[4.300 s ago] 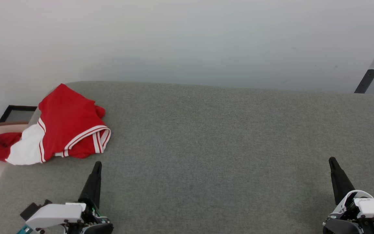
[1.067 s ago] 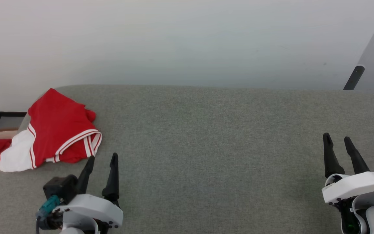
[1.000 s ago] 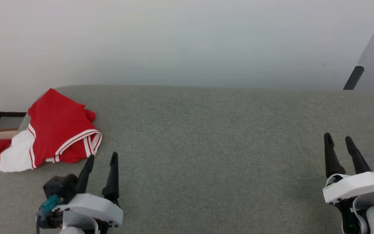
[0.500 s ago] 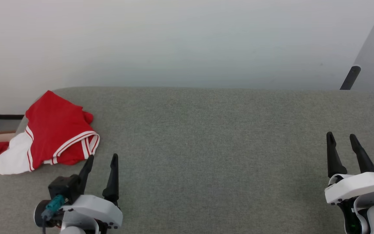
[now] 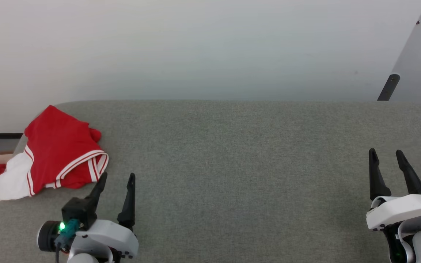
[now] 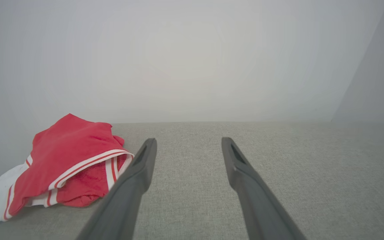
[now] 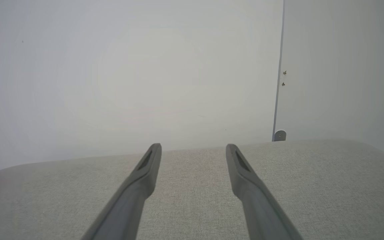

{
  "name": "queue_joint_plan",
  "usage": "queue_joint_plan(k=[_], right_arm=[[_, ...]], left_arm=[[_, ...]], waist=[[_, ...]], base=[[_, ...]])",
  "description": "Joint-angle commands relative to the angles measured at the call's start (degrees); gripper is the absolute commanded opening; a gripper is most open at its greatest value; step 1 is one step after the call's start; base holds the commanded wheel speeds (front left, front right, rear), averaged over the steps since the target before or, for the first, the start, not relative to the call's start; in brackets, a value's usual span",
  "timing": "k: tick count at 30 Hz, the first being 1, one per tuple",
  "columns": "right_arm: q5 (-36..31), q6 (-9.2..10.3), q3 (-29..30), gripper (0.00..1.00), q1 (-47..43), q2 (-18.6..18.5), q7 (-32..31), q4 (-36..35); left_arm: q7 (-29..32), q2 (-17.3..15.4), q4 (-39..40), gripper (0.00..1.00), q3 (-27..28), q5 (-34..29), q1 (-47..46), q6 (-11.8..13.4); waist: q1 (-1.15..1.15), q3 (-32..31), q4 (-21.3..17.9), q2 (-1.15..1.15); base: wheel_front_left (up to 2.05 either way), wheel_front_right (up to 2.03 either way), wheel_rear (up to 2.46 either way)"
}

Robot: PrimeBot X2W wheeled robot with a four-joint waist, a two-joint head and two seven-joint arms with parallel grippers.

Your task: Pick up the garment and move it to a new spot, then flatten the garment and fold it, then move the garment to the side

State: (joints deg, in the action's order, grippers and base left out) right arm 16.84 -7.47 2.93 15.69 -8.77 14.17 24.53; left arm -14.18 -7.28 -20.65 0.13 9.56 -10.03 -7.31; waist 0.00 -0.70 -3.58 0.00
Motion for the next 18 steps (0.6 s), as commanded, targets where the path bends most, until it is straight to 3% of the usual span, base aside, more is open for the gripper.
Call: queue_joint_plan(k=[1,18], right_arm=[[-1.03,-0.04,0.34,1.0,0.03,-0.07,0.52,0.0],[-1.82,-0.04,1.85,1.0,-0.82,0.76,1.1,-0.49]], left_arm=[[-0.53,-0.28,-0.08,1.0,-0.04,-1.16,-0.68,-0.16],[-0.99,-0.55,-0.11,1.0,-0.4,-3.28,-0.64,-0.25]], waist=[[0.0,-0.05,-0.04,0.0],[0.0,-0.05,-0.32,0.0]], base=[[0.0,0.0,0.0],[0.0,0.0,0.0]])
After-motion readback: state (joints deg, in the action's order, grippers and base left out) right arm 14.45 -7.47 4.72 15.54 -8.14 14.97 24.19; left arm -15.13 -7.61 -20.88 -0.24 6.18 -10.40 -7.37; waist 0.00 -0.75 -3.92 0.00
